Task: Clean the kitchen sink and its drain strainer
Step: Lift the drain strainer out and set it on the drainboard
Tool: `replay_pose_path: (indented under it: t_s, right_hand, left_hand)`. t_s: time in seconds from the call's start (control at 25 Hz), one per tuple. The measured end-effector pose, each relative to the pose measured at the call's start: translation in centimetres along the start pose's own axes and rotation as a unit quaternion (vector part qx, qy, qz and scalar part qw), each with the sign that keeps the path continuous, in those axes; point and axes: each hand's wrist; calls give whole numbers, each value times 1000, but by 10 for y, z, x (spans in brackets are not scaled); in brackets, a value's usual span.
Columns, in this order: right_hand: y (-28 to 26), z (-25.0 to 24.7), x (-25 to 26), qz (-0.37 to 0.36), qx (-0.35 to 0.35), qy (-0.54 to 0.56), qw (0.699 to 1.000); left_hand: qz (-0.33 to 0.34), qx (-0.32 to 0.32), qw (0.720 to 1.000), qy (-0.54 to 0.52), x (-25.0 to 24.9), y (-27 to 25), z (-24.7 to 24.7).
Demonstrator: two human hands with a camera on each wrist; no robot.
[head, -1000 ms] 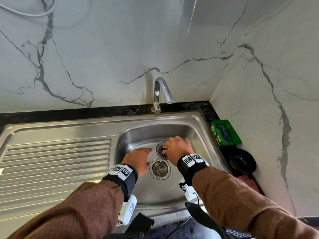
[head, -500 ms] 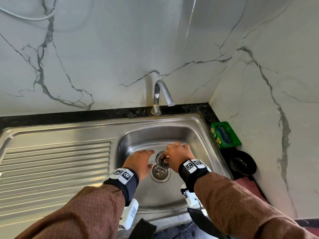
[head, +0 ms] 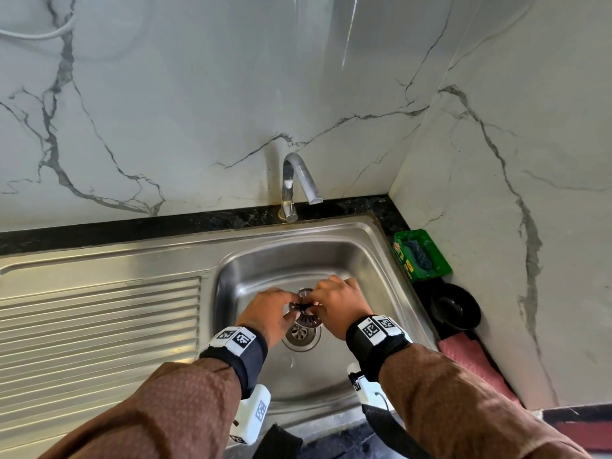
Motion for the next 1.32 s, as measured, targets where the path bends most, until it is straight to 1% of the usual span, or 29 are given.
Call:
replay_pose_path:
  t_s: [0.12, 0.24, 0.4, 0.52, 0.64, 0.72, 0.8, 0.92, 1.04, 1.2, 1.32]
  right_hand:
    - [-1, 6, -3, -13, -34, 13, 999]
    - [0, 10, 1, -23, -46, 38, 998]
    - [6, 14, 9, -29, -55, 71, 996]
    - [11, 15, 17, -12, -73, 95, 993]
    - [14, 21, 22, 5, -82, 115, 990]
    - [14, 30, 27, 12, -67, 131, 989]
    - [13, 38, 32, 14, -34, 144, 989]
    - [5, 46, 38, 20, -4, 169, 985]
    - [0, 48, 43, 27, 21, 172, 984]
    - [-1, 52, 43, 43, 39, 178, 982]
    - [-1, 55, 41, 55, 39, 189, 980]
  left_hand:
    - [-42, -34, 995, -84, -3, 4, 6]
    - [-63, -73, 989, -117, -1, 5, 6]
    - [-81, -96, 984, -123, 9, 3, -4]
    - [-109, -141, 975, -135, 25, 0, -22]
    - [-135, -185, 965, -130, 47, -1, -57]
    - [-154, -224, 955, -123, 67, 2, -87]
    - [-185, -259, 942, -107, 87, 6, -116]
    - [-222, -296, 924, -92, 111, 16, -141]
    - [-241, -292, 920, -105, 131, 29, -142]
    - [-243, -283, 920, -122, 139, 47, -133]
    - [-255, -302, 913, -103, 141, 53, -134]
Point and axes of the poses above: each hand's wrist, its own y-axis towards the middle knuckle, its own z-axis out of the palm, x = y × z, and after that the axes turned 8 degrees about -y, right-handed
